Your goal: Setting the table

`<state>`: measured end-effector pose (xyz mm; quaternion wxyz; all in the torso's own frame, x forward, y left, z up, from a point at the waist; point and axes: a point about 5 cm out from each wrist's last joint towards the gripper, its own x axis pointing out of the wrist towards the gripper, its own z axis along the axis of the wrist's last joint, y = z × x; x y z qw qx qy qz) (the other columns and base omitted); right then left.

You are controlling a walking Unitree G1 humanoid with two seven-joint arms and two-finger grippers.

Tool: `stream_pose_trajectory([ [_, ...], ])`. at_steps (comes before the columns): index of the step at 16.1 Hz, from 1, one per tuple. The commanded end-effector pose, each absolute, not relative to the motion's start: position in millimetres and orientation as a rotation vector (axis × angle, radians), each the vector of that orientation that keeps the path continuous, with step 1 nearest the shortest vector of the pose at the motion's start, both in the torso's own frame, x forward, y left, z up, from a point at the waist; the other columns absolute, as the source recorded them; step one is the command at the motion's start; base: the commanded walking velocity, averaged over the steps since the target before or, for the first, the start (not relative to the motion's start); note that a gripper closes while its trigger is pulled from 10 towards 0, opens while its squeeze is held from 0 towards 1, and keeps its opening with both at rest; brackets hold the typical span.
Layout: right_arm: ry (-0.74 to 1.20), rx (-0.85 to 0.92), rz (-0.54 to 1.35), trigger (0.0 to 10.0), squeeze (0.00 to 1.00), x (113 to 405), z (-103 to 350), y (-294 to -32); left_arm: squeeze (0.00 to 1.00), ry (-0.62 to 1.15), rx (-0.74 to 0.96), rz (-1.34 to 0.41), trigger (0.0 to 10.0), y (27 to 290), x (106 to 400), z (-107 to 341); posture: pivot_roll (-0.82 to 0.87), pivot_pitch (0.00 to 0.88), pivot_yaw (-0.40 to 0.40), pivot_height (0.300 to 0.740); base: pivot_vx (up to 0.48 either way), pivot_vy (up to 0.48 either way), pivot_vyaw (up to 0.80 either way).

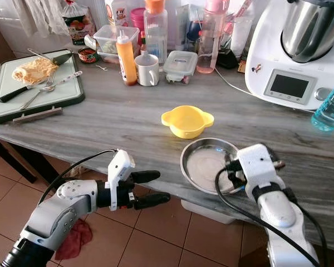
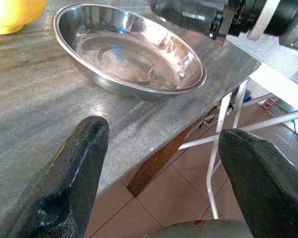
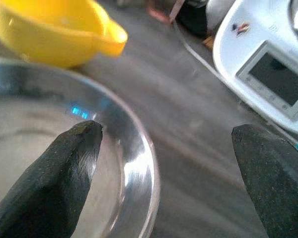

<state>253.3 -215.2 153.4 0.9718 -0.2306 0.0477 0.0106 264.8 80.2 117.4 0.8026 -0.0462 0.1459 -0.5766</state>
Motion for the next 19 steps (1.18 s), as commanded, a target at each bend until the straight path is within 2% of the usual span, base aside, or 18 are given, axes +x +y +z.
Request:
stream_pose_trajectory([
  [1, 0.051, -0.468, 0.017, 10.0, 1.00, 254, 165, -209, 0.00, 0.309, -0.090, -1.245, 10.0, 79, 265, 118, 0.02, 0.085, 0.025, 0.740, 0.000, 0.000, 0.00],
  [5, 0.006, -0.473, -0.024, 10.0, 1.00, 248, 169, -206, 0.00, 0.303, -0.091, -1.241, 10.0, 80, 266, 118, 0.02, 0.081, 0.019, 0.740, 0.000, 0.000, 0.00],
  [7, -0.031, -0.448, -0.166, 10.0, 1.00, 235, 174, -218, 0.00, 0.295, -0.098, -1.224, 10.0, 81, 268, 118, 0.02, 0.075, 0.013, 0.740, 0.000, 0.000, 0.00],
  [10, -0.067, -0.465, -0.267, 10.0, 1.00, 220, 178, -223, 0.00, 0.295, -0.098, -1.236, 10.0, 78, 268, 117, 0.00, 0.069, 0.016, 0.740, 0.000, 0.000, 0.00],
  [11, -0.090, -0.507, -0.279, 10.0, 1.00, 217, 180, -221, 0.00, 0.295, -0.098, -1.238, 10.0, 78, 269, 117, -0.01, 0.068, 0.019, 0.740, 0.000, 0.000, 0.00],
  [19, -0.083, -0.462, -0.274, 10.0, 1.00, 206, 170, -207, 0.00, 0.260, -0.065, -1.195, 10.0, 86, 280, 119, -0.01, 0.062, 0.029, 0.740, 0.000, 0.000, 0.00],
])
